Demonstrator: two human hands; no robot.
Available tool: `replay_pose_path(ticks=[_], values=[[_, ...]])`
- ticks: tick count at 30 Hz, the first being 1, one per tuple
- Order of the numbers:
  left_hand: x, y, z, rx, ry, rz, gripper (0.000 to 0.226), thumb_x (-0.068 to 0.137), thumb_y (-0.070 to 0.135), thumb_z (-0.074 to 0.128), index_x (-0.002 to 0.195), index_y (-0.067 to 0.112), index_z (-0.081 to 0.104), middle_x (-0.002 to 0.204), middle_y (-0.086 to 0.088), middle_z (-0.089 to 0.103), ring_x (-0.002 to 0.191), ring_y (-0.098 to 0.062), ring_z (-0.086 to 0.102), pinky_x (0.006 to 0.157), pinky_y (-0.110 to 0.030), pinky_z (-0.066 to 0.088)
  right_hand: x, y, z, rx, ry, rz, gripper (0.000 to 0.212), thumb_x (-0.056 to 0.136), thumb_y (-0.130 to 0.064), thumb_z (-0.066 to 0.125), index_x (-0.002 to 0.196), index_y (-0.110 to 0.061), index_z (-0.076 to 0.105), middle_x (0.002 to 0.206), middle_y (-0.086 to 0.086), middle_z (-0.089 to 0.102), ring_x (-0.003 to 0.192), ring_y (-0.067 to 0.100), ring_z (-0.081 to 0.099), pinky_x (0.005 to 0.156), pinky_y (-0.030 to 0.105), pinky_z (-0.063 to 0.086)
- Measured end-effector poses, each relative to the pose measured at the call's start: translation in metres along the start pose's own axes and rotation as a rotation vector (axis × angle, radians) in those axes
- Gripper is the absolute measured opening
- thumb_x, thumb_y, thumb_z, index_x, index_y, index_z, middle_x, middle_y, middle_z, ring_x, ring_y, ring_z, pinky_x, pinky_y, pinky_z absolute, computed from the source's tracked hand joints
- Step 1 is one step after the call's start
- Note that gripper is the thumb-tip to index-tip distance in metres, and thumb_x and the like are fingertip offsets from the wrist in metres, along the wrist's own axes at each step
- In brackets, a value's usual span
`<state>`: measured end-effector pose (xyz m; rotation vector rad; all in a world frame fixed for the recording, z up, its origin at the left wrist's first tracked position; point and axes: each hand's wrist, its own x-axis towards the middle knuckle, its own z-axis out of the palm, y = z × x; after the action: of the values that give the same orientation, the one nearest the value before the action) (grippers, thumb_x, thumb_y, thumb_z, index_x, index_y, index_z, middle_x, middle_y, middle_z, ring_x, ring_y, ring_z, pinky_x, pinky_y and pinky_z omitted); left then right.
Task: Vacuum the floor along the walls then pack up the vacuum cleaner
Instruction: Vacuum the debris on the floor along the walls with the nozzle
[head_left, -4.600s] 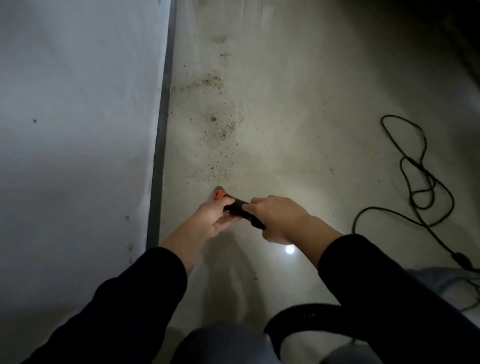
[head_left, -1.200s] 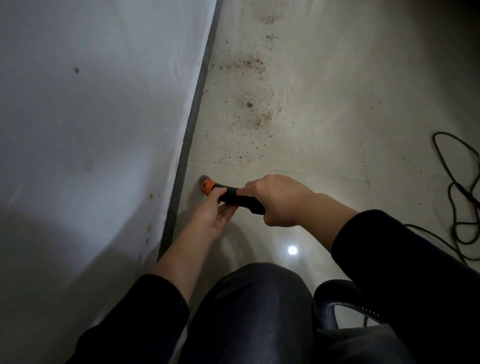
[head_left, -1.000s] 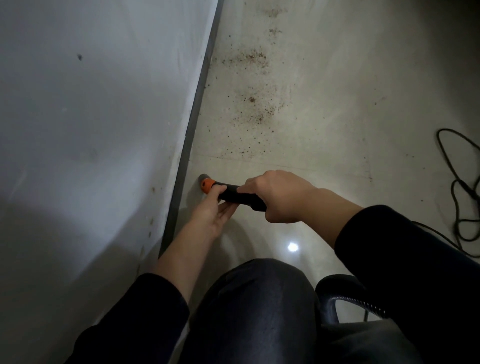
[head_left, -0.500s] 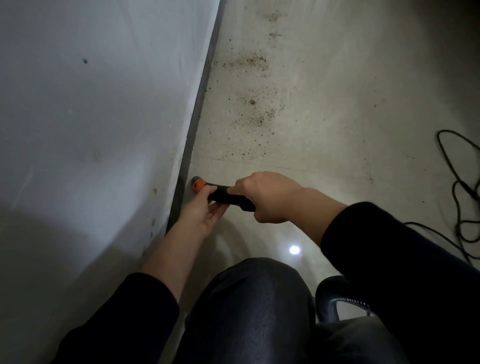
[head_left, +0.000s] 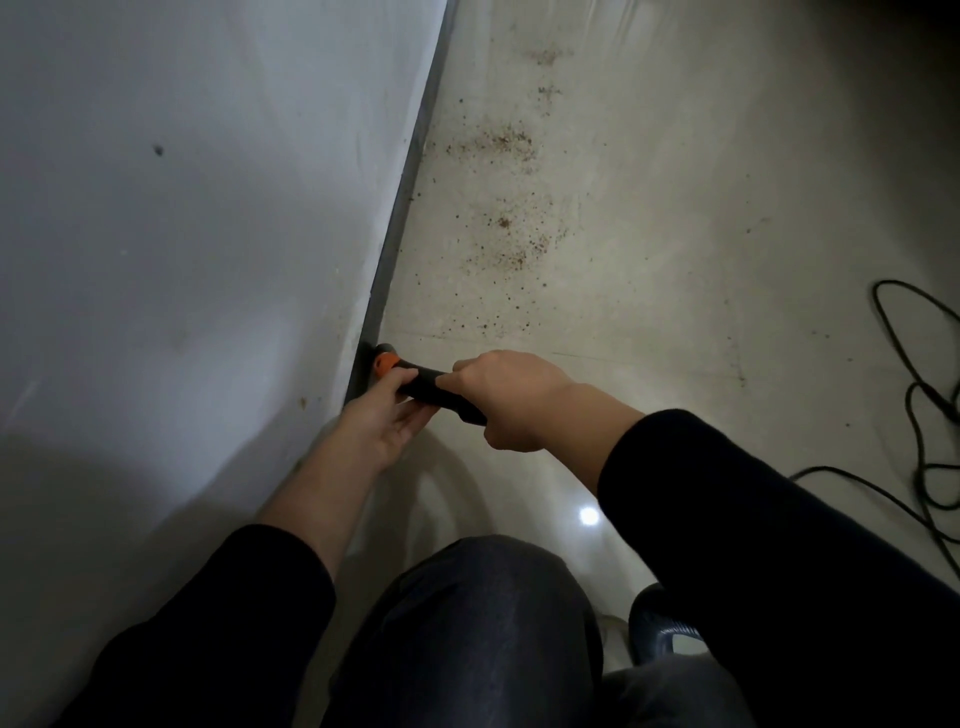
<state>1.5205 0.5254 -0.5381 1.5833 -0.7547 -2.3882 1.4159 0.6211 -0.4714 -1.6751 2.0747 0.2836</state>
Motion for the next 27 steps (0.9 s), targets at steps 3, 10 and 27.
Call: replay_pose_path(ticks=[3, 10, 27], values=[[0.004, 0.001, 0.003, 0.013, -0.011, 0.004, 0.028, 0.095, 0.008, 0.057, 0.121, -0.001, 0.055, 0.106, -0.018, 0.066, 0.087, -0.024, 0.067, 0.058, -0.026, 0.057, 0.001, 0.002, -0.001, -0.006, 0.007, 0.008, 0.029, 0.090, -0.008, 0.055, 0.117, -0.017, 0.055, 0.102, 0.004, 0.057, 0.083, 0.022, 0.057, 0.060, 0.030, 0.039], [0.011, 0.000, 0.021, 0.074, -0.056, -0.027, 0.007, 0.097, 0.011, 0.056, 0.098, 0.004, 0.058, 0.098, -0.018, 0.066, 0.091, -0.025, 0.065, 0.087, -0.033, 0.052, -0.004, 0.015, 0.000, -0.043, 0.033, 0.063, 0.031, 0.090, -0.009, 0.055, 0.120, -0.017, 0.053, 0.103, 0.005, 0.056, 0.082, 0.023, 0.054, 0.049, 0.027, 0.029], [0.012, -0.022, 0.058, 0.162, -0.083, -0.064, 0.010, 0.096, 0.014, 0.057, 0.097, 0.004, 0.057, 0.094, -0.019, 0.065, 0.086, -0.023, 0.065, 0.088, -0.031, 0.051, -0.035, 0.038, 0.004, -0.054, 0.026, 0.165, 0.035, 0.089, -0.010, 0.055, 0.124, -0.017, 0.052, 0.104, 0.005, 0.055, 0.079, 0.022, 0.049, 0.052, 0.029, 0.031]])
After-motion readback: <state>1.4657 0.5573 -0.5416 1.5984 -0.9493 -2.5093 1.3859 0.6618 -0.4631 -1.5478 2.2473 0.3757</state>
